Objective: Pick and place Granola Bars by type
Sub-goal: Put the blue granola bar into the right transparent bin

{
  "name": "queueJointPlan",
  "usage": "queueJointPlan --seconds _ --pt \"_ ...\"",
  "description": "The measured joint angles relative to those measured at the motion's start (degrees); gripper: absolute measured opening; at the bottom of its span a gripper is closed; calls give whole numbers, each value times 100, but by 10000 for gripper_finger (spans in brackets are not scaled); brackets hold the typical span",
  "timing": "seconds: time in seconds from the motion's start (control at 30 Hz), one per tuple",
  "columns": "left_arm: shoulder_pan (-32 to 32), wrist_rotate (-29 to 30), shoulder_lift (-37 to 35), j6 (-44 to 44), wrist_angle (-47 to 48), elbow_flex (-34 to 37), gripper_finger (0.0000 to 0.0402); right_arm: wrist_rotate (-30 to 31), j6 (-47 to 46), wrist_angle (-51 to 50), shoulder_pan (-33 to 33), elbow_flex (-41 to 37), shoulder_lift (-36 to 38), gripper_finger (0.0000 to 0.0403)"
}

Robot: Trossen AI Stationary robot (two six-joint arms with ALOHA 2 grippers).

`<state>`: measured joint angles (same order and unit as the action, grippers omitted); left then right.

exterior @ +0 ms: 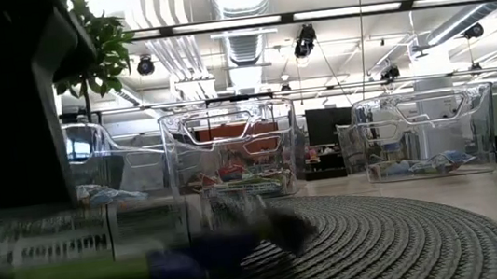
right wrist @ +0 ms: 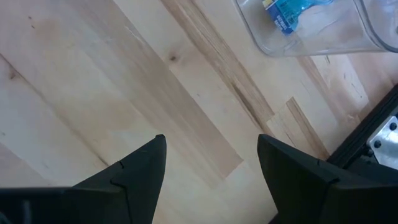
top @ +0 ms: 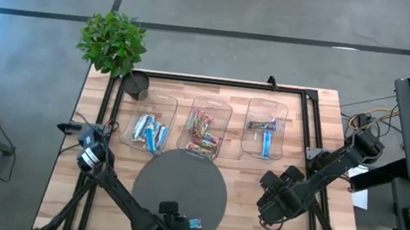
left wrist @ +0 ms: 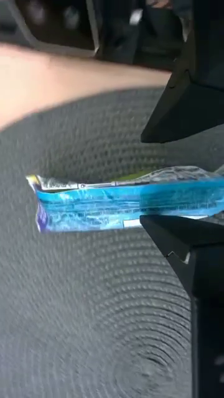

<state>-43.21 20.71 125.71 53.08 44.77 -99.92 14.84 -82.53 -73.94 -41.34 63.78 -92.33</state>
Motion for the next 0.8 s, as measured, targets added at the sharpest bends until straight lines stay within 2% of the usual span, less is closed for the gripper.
queueJointPlan --seconds 0.13,0.3,0.53,0.8 --pt "12 259 11 451 134 0 181 -16 1 7 0 -42 0 242" --pt "70 383 9 585 264 62 181 -16 19 84 0 -93 0 242" --pt "114 -214 11 595 -230 241 181 -27 21 106 0 -124 0 242" --pt "175 -313 -18 1161 -296 524 181 6 47 111 0 -136 0 242"
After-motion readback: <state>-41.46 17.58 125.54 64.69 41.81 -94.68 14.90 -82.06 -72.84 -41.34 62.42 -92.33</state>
